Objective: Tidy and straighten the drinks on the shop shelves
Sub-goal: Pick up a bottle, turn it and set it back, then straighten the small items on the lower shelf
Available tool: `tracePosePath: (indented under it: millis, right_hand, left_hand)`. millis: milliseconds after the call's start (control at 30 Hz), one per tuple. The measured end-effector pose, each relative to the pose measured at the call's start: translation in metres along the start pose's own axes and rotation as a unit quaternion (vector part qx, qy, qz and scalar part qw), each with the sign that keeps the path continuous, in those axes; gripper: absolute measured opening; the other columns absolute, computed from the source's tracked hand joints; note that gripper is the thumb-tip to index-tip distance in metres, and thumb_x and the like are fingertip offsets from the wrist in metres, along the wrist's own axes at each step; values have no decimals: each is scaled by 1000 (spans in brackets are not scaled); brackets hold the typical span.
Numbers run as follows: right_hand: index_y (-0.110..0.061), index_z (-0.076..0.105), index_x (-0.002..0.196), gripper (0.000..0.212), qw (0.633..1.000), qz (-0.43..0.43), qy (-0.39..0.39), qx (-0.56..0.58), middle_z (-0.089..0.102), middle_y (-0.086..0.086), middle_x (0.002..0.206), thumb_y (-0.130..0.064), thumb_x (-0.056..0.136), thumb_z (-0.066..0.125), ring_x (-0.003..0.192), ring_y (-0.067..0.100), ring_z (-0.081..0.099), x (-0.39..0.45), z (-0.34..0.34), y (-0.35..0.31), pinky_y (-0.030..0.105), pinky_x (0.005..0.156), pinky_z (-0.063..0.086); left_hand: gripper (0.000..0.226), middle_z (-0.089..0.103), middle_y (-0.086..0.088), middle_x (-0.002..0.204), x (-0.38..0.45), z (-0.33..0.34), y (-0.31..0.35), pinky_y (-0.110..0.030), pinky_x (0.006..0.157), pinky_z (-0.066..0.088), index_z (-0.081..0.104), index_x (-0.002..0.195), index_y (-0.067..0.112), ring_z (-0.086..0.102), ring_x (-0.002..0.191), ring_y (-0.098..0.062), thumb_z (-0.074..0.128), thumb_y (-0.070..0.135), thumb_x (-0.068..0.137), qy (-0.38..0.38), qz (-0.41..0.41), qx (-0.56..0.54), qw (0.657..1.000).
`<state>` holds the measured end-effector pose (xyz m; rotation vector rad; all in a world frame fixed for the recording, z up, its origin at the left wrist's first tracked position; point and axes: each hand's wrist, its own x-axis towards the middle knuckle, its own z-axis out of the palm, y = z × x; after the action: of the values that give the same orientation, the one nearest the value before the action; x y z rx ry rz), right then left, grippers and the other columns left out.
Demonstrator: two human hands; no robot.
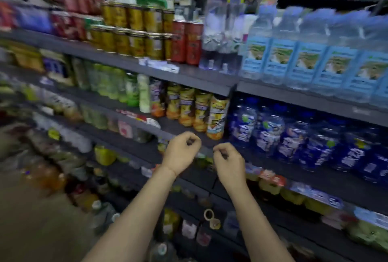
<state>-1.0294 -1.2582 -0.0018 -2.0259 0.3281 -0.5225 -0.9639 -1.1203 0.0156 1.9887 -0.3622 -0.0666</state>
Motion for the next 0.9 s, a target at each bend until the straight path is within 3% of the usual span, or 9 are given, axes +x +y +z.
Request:
tracePosePath:
  millis: [67, 133, 267, 433, 567, 733, 900]
  right_hand:
    - [-20, 62, 90, 13, 999, 11, -29, 20, 65, -1, 84, -14, 98, 54, 71, 18, 64, -10, 58, -24, 29, 62, 50]
    - [-21, 62, 91, 15, 996, 18, -79, 36, 65, 3, 82, -14, 99, 52, 69, 21, 64, -19, 117, -48, 27, 58, 49]
    - [-28, 62, 85, 20, 985, -3, -171, 23, 65, 1, 79, -15, 98, 54, 74, 21, 64, -29, 218, -87, 36, 68, 52]
    - [-26, 63, 84, 20, 974, -6, -226, 25, 67, 1, 77, -15, 98, 55, 68, 17, 65, -5, 337, -118, 30, 59, 49]
    - [-26, 64, 84, 20, 967, 13, -244, 65, 66, 1, 75, -15, 97, 54, 65, 19, 63, 35, 451, -129, 40, 63, 53]
    - [-26, 63, 84, 19, 957, 22, -279, 78, 65, 0, 76, -17, 97, 54, 70, 23, 64, 112, 601, -160, 41, 66, 52]
    - [-31, 61, 84, 20, 946, 15, -314, 71, 65, 1, 79, -19, 98, 51, 73, 27, 65, 185, 718, -215, 41, 66, 53]
  left_hand:
    - [15, 71, -1, 83, -12, -63, -32, -43, 74, 58, 67, 84, 24, 69, 75, -21, 57, 24, 95, 36, -26, -38, 998]
    - [17, 72, -2, 77, -21, -120, -64, -38, 66, 56, 67, 84, 18, 69, 68, -23, 54, 18, 95, 74, -56, -79, 992]
    - [18, 68, -10, 78, -30, -208, -125, -22, 51, 48, 65, 90, 9, 64, 62, -23, 49, 11, 99, 121, -117, -131, 977]
    - [22, 68, -8, 78, -4, -298, -203, -24, 53, 48, 65, 85, 15, 66, 66, -24, 49, 13, 100, 174, -156, -152, 960]
    - [21, 67, -11, 77, 40, -364, -271, -39, 60, 55, 65, 88, 10, 65, 61, -27, 49, 13, 101, 182, -183, -158, 953]
    - [21, 63, -9, 75, 136, -467, -333, -26, 52, 50, 63, 97, 0, 60, 50, -15, 45, 10, 102, 192, -224, -130, 947]
    - [21, 64, -5, 72, 227, -570, -380, -21, 48, 47, 65, 90, 6, 63, 59, -22, 48, 12, 100, 213, -237, -121, 940]
